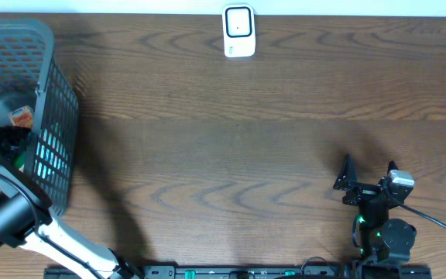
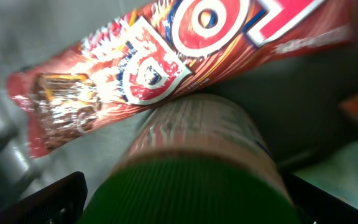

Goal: Scan the item barcode
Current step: 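Grasp the green-capped bottle in the basket with the left gripper, then carry the bottle to the white scanner with the left gripper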

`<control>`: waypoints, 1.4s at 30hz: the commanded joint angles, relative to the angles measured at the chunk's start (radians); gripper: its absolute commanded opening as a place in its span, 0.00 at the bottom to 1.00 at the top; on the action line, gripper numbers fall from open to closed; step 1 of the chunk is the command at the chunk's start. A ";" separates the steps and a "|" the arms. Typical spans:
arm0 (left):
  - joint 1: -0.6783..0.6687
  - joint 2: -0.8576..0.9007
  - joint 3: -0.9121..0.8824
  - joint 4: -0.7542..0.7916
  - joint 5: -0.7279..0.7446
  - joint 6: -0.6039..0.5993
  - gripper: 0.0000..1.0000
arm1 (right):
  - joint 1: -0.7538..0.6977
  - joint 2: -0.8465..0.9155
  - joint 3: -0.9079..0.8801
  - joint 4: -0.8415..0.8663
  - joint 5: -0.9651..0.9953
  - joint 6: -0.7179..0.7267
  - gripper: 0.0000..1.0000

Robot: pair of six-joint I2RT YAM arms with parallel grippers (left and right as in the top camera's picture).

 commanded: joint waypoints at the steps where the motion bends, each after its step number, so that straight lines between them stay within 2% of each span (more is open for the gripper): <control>1: 0.000 0.024 -0.005 -0.006 0.013 -0.006 0.98 | 0.007 0.000 -0.003 -0.003 0.012 0.008 0.99; 6: 0.000 0.036 -0.005 -0.005 0.013 -0.005 0.99 | 0.007 0.000 -0.003 -0.003 0.012 0.008 0.99; 13: 0.000 0.034 -0.005 -0.016 0.009 -0.005 0.70 | 0.007 0.000 -0.003 -0.003 0.012 0.008 0.99; 15: 0.000 0.033 -0.004 -0.020 0.009 -0.005 0.67 | 0.007 0.000 -0.003 -0.003 0.012 0.008 0.99; 23: 0.000 -0.026 0.000 -0.039 0.009 -0.005 0.67 | 0.007 0.000 -0.003 -0.003 0.012 0.008 0.99; 33: -0.008 -0.359 0.061 -0.054 0.019 -0.005 0.67 | 0.007 0.000 -0.003 -0.003 0.012 0.008 0.99; 38: -0.058 -0.586 0.071 -0.011 0.151 -0.006 0.67 | 0.007 0.000 -0.003 -0.003 0.012 0.008 0.99; 42: -0.170 -0.725 0.071 0.024 0.280 -0.036 0.67 | 0.007 0.000 -0.003 -0.003 0.012 0.008 0.99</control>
